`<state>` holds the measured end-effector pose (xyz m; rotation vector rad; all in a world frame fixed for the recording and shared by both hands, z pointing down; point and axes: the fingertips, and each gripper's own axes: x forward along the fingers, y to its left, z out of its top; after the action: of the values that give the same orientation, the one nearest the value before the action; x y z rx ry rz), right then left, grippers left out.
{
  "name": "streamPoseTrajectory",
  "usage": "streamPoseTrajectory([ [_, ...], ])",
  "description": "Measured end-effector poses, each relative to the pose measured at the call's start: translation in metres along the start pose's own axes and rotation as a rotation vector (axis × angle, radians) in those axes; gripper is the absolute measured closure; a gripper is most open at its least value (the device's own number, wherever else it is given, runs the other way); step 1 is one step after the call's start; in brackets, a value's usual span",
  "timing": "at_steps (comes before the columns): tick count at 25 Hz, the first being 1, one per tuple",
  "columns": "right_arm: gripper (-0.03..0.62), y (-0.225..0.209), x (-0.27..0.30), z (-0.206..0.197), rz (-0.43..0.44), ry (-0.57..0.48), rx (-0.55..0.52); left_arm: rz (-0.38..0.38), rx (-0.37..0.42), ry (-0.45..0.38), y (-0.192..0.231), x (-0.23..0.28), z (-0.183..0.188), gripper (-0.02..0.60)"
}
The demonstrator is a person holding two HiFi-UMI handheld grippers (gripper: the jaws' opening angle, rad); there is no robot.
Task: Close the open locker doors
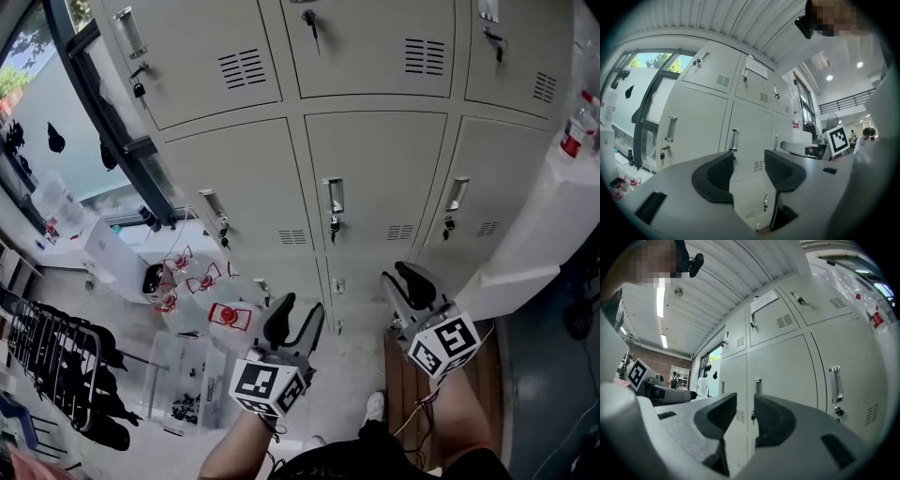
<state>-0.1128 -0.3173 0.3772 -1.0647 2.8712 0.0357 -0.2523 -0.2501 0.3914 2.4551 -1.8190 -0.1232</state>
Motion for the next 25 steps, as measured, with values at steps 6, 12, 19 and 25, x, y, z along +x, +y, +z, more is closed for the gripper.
streamPoseTrajectory([
  [6, 0.529, 0.074, -0.031, 0.011, -0.060, 0.002, -0.042, -0.080, -0.006, -0.031, 0.009, -0.062, 0.012, 0.394],
  [12, 0.592, 0.106, -0.080, 0.023, -0.171, 0.025, -0.087, -0.173, -0.029, -0.045, -0.011, -0.090, 0.020, 0.464],
  [19, 0.592, 0.122, -0.148, 0.046, -0.299, 0.053, -0.136, -0.286, -0.017, -0.033, -0.070, -0.112, 0.024, 0.578],
  [25, 0.592, 0.119, -0.212, 0.050, -0.348, 0.053, -0.121, -0.319, 0.005, -0.022, -0.128, -0.131, 0.018, 0.578],
])
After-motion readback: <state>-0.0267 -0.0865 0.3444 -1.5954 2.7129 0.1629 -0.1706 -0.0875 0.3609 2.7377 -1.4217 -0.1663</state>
